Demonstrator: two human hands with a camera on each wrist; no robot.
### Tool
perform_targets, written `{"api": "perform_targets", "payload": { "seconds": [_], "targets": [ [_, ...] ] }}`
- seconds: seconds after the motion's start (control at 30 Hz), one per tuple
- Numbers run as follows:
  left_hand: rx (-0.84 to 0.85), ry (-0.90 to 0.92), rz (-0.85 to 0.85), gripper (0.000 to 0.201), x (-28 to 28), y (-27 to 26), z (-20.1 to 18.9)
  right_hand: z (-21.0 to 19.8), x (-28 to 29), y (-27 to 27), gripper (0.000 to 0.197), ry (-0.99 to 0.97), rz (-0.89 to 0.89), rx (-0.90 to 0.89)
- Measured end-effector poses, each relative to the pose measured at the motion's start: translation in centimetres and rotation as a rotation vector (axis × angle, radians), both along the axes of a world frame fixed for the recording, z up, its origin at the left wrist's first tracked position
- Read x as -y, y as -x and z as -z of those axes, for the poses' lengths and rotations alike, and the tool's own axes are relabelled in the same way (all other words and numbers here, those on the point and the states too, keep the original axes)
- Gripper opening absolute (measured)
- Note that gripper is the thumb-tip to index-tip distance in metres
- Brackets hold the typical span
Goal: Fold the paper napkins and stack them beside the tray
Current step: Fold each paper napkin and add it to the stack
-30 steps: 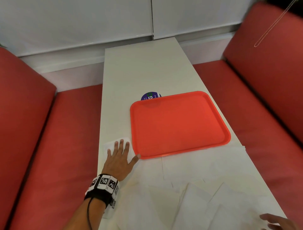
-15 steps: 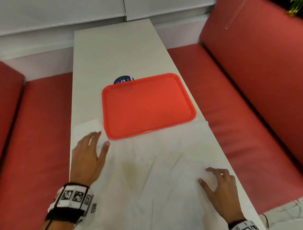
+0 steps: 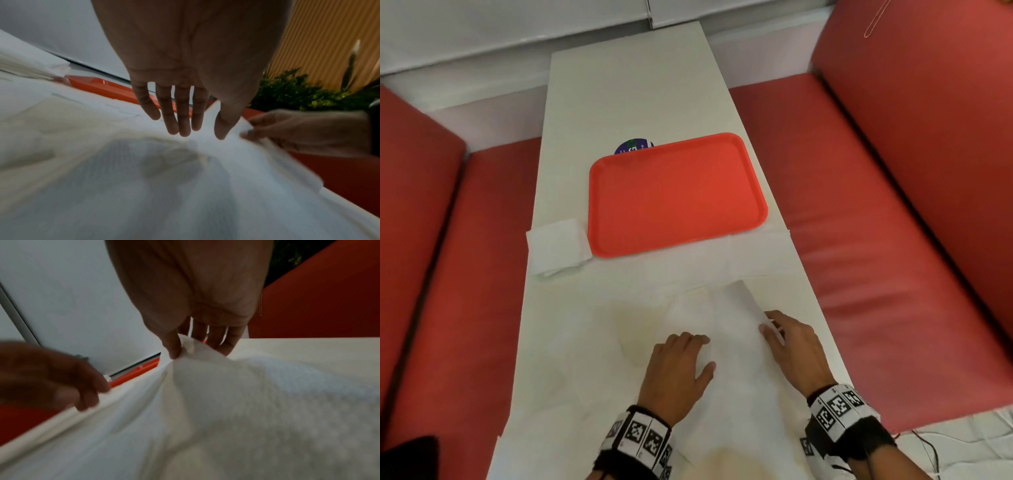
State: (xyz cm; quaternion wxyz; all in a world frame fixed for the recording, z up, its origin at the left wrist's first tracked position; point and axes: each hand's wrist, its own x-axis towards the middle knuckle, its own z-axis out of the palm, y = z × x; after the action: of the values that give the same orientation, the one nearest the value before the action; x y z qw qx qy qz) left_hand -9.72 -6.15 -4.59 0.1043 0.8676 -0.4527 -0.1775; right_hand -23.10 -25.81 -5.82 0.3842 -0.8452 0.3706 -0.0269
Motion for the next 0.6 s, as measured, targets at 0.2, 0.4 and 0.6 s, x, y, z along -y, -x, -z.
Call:
{"api": "perform_targets", "payload": {
  "seconds": [0.2,0.4,0.6],
  "targets": [
    [0.013,-0.12,-0.028,0.047,0.0,0.6,0.6,-2.0,1.1,0.3,0.031,0.047,-0.004,0.201],
    [0.056,-0.076,-0.086,0.045,-0.9,0.5,0.6,-4.0,2.1,0.2,0.019,0.094,0.053,0.414],
    [-0.239,0.382,-0.379,0.059,2.3,0.8,-5.2,-9.1,1.3,-0.9,0.016,-0.391,0.111,0.61]
  ]
}}
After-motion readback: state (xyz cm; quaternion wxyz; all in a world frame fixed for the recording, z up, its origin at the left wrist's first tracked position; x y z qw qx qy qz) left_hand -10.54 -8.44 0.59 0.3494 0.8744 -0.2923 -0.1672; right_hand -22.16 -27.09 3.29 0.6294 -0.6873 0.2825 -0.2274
